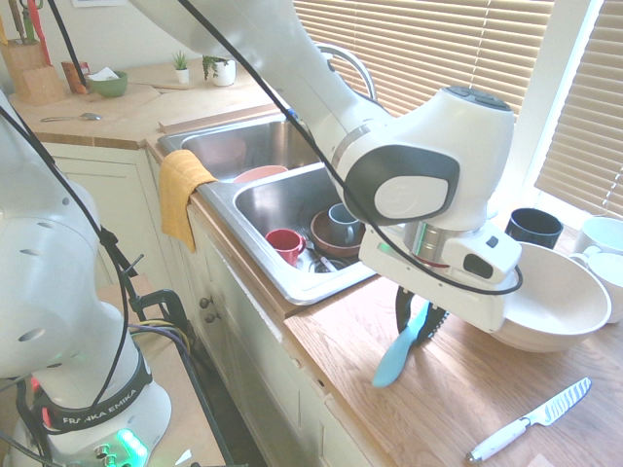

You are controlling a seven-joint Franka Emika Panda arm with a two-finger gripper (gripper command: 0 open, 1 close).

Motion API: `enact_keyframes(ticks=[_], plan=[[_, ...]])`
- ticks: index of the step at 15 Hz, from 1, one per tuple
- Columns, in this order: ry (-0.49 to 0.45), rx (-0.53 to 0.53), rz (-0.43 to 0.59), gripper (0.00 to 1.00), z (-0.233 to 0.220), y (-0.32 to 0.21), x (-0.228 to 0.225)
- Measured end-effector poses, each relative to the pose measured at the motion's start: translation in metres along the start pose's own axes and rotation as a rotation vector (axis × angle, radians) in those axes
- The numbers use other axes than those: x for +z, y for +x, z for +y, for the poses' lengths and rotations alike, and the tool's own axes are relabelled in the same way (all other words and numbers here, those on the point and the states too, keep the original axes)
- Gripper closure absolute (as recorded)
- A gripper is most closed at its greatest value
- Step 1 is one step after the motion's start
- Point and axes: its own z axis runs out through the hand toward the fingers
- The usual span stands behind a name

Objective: Put the knife into the sink

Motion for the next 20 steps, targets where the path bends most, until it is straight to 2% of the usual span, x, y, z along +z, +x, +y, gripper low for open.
enact_keyframes(ticks=[6, 11, 16, 20], plan=[[0.029, -0.024, 0.068, 1.00, -0.022, -0.018, -0.071], [0.045, -0.001, 0.119, 1.00, -0.050, -0.026, -0.117], [0.076, 0.128, 0.155, 1.00, -0.124, -0.065, -0.152], [0.051, 0.276, 0.186, 1.00, -0.199, -0.103, -0.127]])
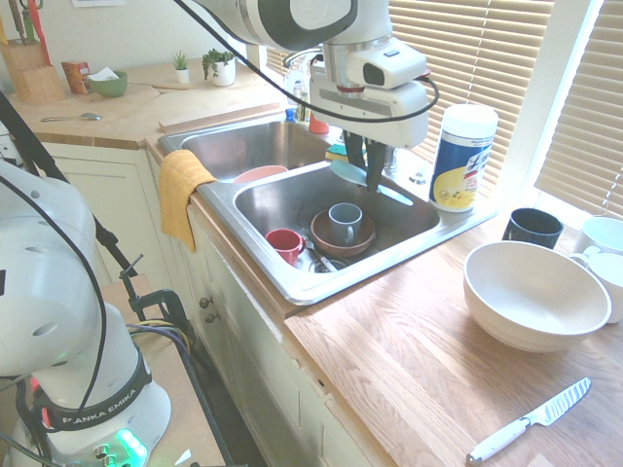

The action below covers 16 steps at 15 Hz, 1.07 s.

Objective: Put the knife into the sink

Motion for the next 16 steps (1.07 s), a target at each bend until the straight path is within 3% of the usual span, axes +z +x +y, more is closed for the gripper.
enact_keyframes(ticks=[8, 16], plan=[[0.009, 0.121, -0.012, 1.00, -0.073, -0.088, 0.101], [0.016, 0.144, -0.059, 1.00, -0.077, -0.100, 0.189]])
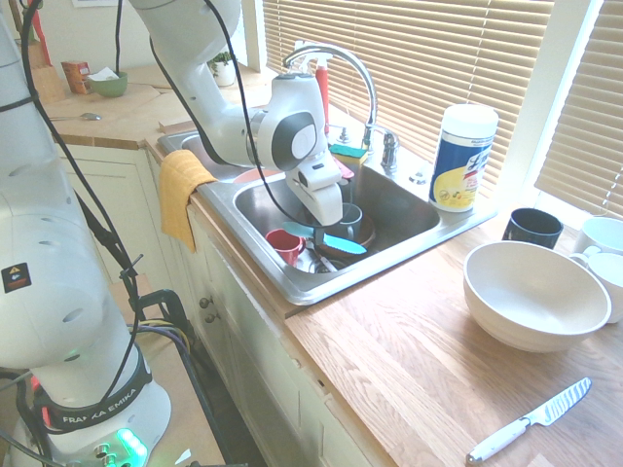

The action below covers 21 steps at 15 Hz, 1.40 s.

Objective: Put the knife into the sink

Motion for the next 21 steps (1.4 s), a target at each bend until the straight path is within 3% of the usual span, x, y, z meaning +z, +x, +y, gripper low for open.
enact_keyframes(ticks=[16, 17, 21], plan=[[-0.079, 0.047, -0.067, 1.00, -0.010, 0.021, 0.107], [-0.082, 0.048, -0.072, 0.00, -0.009, 0.020, 0.112], [-0.096, 0.046, -0.087, 0.00, -0.006, 0.016, 0.123]])
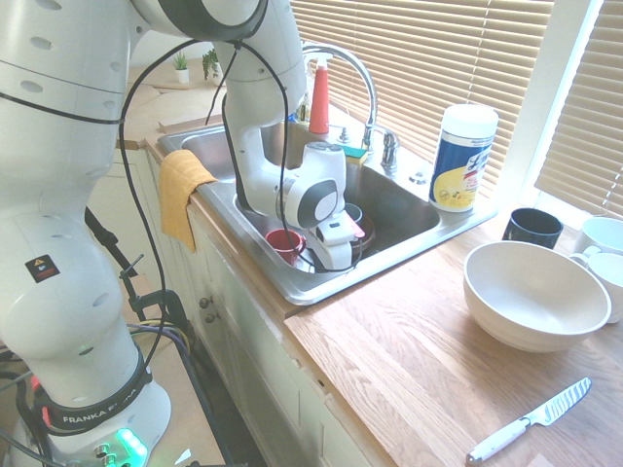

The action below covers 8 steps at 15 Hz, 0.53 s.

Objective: Put the knife into the sink

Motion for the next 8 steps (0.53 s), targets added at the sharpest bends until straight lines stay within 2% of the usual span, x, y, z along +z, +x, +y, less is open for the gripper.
enact_keyframes(ticks=[8], plan=[[0.008, -0.004, -0.004, 0.00, 0.0094, 0.0061, 0.0048]])
